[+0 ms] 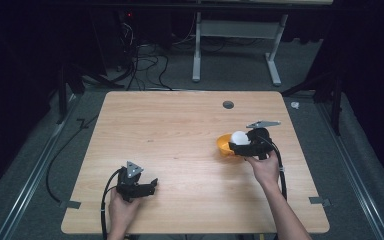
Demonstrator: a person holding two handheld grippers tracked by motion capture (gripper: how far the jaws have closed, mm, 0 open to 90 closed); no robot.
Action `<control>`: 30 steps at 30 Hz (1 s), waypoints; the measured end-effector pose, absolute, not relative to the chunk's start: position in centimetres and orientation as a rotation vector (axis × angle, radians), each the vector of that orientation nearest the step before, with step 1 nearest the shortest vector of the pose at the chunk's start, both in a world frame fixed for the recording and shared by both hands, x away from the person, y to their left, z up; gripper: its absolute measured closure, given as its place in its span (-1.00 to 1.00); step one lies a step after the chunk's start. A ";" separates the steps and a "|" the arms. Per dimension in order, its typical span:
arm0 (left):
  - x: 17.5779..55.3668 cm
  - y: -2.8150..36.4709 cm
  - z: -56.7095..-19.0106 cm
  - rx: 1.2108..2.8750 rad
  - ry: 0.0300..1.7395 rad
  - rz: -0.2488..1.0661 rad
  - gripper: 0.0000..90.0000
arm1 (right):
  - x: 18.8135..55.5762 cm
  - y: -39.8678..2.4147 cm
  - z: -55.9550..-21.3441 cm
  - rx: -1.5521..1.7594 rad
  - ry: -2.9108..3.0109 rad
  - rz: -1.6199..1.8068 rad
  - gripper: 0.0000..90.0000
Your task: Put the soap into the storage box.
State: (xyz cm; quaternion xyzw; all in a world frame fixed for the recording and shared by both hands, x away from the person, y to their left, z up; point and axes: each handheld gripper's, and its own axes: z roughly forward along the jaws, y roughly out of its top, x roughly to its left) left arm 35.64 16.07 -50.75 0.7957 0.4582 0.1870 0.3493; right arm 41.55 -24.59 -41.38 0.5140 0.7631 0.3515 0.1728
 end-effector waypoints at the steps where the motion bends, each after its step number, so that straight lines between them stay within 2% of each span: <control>1: 35.6 16.1 -50.8 2.062 1.187 0.484 -0.66 | 41.6 -24.6 -41.4 1.462 2.169 0.990 -0.47; 30: 35.6 16.1 -50.8 2.062 1.186 0.484 -0.66 | 44.5 -23.2 -43.2 1.518 2.187 0.880 -0.47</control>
